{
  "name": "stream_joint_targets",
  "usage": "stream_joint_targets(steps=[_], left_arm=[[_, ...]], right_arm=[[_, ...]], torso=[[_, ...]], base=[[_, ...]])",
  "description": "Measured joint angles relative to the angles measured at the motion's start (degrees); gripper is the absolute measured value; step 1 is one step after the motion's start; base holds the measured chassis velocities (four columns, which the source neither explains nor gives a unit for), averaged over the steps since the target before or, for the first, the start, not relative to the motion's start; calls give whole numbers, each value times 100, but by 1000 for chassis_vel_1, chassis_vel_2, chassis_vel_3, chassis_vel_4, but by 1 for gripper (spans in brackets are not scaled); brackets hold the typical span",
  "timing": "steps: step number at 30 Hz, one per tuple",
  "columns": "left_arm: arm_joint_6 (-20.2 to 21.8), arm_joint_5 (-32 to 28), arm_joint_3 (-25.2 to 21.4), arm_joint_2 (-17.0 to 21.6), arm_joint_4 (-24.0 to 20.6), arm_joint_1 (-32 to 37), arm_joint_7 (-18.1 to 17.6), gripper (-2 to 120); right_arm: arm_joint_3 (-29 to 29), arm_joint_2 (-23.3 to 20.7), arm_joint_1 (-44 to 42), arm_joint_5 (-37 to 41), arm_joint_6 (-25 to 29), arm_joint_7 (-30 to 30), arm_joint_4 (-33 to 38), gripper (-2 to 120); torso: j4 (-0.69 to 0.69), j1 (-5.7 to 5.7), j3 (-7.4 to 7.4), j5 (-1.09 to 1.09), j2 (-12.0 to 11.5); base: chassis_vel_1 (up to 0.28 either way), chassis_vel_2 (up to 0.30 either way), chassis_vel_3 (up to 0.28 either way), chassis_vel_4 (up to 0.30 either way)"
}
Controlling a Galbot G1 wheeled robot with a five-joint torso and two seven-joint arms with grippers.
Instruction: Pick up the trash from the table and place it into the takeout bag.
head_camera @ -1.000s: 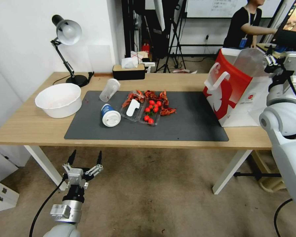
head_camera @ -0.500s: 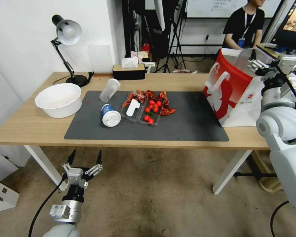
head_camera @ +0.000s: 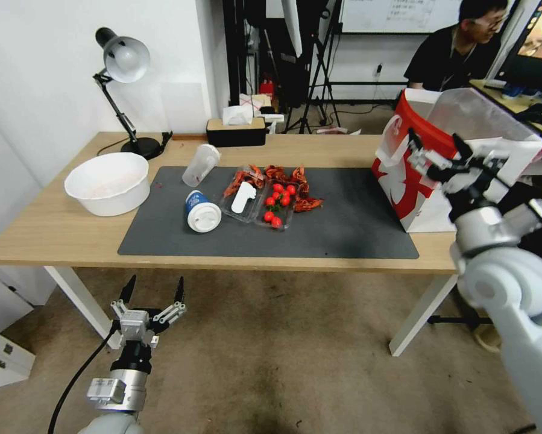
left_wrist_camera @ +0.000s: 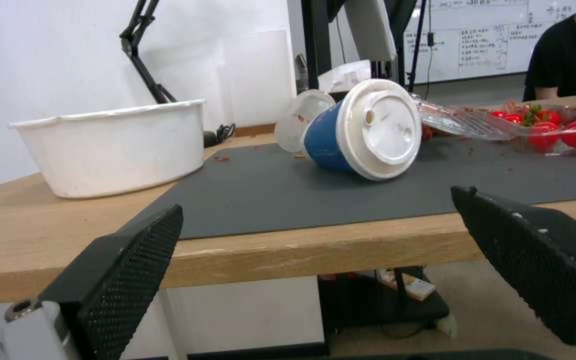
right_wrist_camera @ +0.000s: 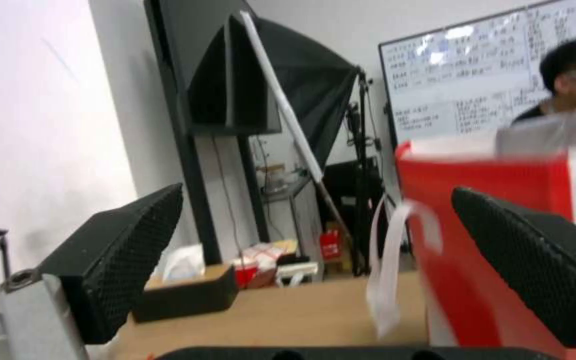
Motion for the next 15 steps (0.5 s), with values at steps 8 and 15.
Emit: stream_joint_targets(steps=[8,15], left_arm=[[-4,-33,-3,9,0,-18,0,100],[-6,-44,-2,16,31,-39,-2,100]], right_arm=[[-120,671,-1033,-784,522,-335,30,100],[-311,1137,-1913,-1417,1131,-532,-134,100]], torso=[[-1,0,1,0,0],[-1,-1,1,0,0]], base=[[0,0,0,0],[0,0,0,0]])
